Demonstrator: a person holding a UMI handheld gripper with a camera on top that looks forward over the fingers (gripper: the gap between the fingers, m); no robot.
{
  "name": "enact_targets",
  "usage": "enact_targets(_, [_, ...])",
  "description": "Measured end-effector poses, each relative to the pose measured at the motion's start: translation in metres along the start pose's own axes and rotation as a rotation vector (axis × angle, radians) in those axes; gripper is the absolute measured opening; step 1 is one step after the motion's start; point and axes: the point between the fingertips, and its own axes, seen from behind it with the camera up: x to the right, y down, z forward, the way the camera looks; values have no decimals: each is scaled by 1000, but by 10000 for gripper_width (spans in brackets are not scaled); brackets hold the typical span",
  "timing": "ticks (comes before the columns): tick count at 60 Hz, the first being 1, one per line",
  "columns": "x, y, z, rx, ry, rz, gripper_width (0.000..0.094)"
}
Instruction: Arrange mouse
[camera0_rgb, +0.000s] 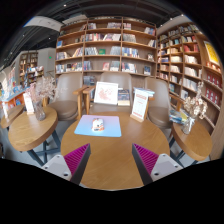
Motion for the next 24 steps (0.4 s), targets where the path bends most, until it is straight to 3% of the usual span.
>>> enact_targets(24, [2,57,-64,-8,-3,-13,856])
